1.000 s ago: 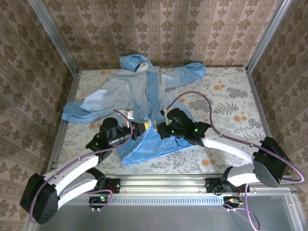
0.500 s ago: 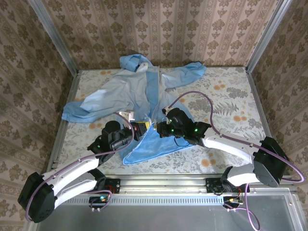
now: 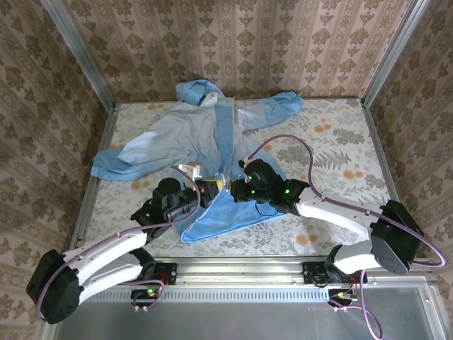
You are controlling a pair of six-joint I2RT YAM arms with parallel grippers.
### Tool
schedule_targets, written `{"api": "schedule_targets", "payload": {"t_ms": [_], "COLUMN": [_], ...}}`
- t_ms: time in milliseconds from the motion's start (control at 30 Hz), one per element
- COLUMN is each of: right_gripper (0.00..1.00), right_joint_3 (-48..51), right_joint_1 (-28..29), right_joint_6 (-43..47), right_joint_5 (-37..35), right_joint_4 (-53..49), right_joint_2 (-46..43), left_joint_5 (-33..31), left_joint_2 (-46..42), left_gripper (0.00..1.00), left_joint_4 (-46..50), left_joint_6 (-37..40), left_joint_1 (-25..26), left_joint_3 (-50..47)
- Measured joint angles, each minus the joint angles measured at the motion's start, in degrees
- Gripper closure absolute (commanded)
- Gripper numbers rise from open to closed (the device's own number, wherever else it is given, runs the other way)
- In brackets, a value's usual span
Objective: Zip up the jacket
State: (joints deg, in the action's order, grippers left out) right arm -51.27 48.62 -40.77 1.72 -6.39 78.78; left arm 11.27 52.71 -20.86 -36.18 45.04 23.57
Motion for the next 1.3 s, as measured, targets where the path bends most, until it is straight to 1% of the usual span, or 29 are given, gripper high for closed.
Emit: {"api": "schedule_targets", "payload": {"t_ms": [633, 800, 1100, 1300], "right_gripper": [1.0, 1.0, 1.0, 1.0], "right_joint_3": [0.0, 0.0, 0.0, 0.0], "right_joint_1": [0.0, 0.0, 0.0, -0.3], "right_joint_6": [-0.6, -1.5, -2.9, -3.7], "right_joint_5": [0.0, -0.5, -1.0, -1.1], "right_joint_4": [0.0, 0.0, 0.3, 0.9], "right_joint_2": [0.0, 0.0, 0.0, 0.0], "left_joint_5": [-0.2, -1.1, -2.8, -2.8], "left_joint_2": [1.2, 1.1, -0.9, -1.7], "left_gripper": [1.0, 1.0, 1.0, 1.0], "left_joint_4": [0.2, 0.4, 3.2, 5.0], "left_joint_6": [0.3, 0.5, 0.7, 0.7], "left_joint_1": [1.2, 2.3, 3.6, 3.7], "left_joint_3": [0.1, 0.1, 0.1, 0.1]}}
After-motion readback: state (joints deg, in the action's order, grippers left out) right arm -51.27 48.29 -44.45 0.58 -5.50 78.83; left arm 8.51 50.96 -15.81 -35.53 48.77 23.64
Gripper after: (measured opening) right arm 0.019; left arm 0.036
